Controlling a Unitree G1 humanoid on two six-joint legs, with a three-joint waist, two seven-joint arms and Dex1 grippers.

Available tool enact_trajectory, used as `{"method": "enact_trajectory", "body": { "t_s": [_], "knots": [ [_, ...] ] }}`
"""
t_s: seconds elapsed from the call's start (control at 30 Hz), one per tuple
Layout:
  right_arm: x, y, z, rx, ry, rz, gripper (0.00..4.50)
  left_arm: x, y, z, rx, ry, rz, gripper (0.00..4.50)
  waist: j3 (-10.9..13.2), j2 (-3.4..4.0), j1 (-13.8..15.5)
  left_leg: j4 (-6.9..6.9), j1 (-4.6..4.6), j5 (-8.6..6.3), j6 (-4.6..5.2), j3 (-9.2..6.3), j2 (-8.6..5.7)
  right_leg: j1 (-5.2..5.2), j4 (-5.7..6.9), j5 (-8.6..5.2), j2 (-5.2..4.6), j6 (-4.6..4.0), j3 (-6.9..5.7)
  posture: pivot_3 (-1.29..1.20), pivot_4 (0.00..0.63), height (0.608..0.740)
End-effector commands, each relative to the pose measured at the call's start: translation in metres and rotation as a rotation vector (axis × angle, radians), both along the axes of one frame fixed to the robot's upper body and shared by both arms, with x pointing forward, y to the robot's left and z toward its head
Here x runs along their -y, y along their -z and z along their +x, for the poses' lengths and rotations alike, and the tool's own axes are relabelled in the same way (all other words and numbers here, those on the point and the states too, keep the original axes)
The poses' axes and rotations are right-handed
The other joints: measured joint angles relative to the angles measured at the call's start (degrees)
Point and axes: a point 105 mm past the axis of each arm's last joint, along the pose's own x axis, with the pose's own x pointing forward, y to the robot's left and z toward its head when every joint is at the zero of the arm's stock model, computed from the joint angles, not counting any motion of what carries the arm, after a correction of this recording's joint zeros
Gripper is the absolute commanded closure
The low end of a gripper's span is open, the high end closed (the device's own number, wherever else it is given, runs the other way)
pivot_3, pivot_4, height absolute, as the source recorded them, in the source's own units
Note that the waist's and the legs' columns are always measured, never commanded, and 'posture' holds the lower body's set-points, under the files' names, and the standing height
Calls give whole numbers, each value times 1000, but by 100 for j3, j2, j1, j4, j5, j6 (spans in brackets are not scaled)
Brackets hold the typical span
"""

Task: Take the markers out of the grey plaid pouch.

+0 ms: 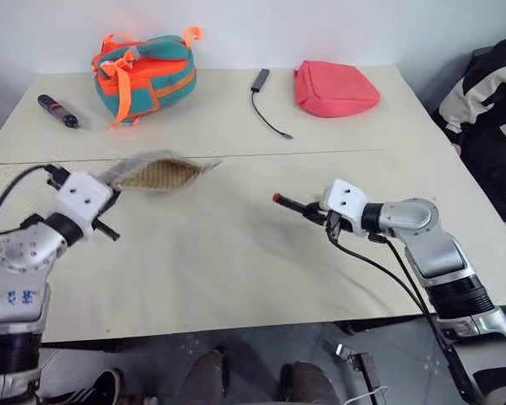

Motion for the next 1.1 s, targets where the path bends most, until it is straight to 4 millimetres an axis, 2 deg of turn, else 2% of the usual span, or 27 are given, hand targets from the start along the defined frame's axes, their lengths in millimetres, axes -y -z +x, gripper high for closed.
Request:
{"method": "enact_trajectory", "body": {
  "t_s": [0.03, 0.17, 0.23, 0.27, 0.3, 0.5, 0.6, 0.67, 0.73, 0.8, 0.97, 1.03, 1.1],
  "knots": [
    [9, -2, 7, 71, 64, -33, 3972, 22, 5, -3, 25, 41, 9, 4500, 0, -1, 19, 2, 0, 0, 0, -1, -1, -2, 0, 0, -1, 0, 0, 0, 150, 740],
    [5, 11, 1, 25, 69, -17, 3972, 29, 17, -6, 4, 33, 13, 4500, -3, -5, -1, 5, -1, -1, -1, 5, 1, -12, 0, 0, 0, 0, 11, 0, 150, 740],
    [5, 19, -3, -20, 76, 5, 3972, 31, 21, -7, -10, 34, -22, 3959, -3, -5, -7, 4, 1, -2, -1, 8, 2, -13, 1, 0, 0, 0, 14, 0, 150, 740],
    [4, 16, -2, -31, 86, 44, 3972, 33, 22, -8, -14, 54, -36, 3769, -4, -5, -10, 3, 1, -3, -1, 9, 3, -14, 3, 0, 0, 0, 14, 0, 150, 740],
    [2, 13, -2, -32, 88, 62, 3242, 35, 22, -9, -14, 72, -37, 3496, -5, -8, -12, 4, 2, -3, -1, 9, 5, -14, 4, 0, 2, 0, 14, 0, 150, 740],
    [2, 4, -2, -53, 93, 109, 1207, 36, 16, -14, -11, 97, -100, 1531, -5, -8, -18, 5, 1, -7, 0, 15, 12, -19, 4, 1, 5, -2, 19, 0, 150, 740],
    [-3, -1, -11, -115, 59, 205, 153, 49, 23, -29, -90, 189, -180, 563, -5, -8, -23, 4, 0, -9, 2, 15, 14, -19, 6, 1, 5, -2, 20, 0, 150, 740],
    [-5, -8, -14, -119, 45, 255, 0, 57, 27, -40, -111, 221, -222, 22, -5, -8, -25, 5, 1, -14, 4, 14, 20, -18, 9, 2, 5, -3, 24, 0, 150, 740],
    [-3, -16, -19, -155, 45, 346, 0, 61, 25, -51, -122, 248, -303, 22, -5, -8, -23, 7, 1, -16, 6, 14, 21, -17, 6, 2, 5, -4, 25, 0, 150, 740],
    [0, -25, -25, -142, 22, 394, 0, 54, 16, -55, -91, 229, -378, 22, -5, -8, -15, 11, 1, -19, 6, 12, 25, -16, 4, 2, 6, -4, 26, 0, 150, 740],
    [6, -28, -49, -114, -36, 437, 0, 39, 3, -67, -80, 202, -488, 22, -5, -8, 6, 39, 3, -43, 11, 11, 31, -10, -3, 2, 10, -5, 32, 0, 150, 740],
    [8, -17, -67, -137, -76, 484, 0, 25, 2, -75, -68, 157, -510, 22, -6, -9, 0, 51, 3, -57, 12, 11, 32, -7, -5, 2, 9, -5, 38, 0, 150, 740],
    [14, 1, -83, -154, -101, 440, 0, 12, 11, -84, -91, 112, -490, 22, -7, -10, 0, 52, 4, -64, 15, 12, 34, -5, -11, 2, 11, -4, 43, 0, 150, 740]
  ]
}}
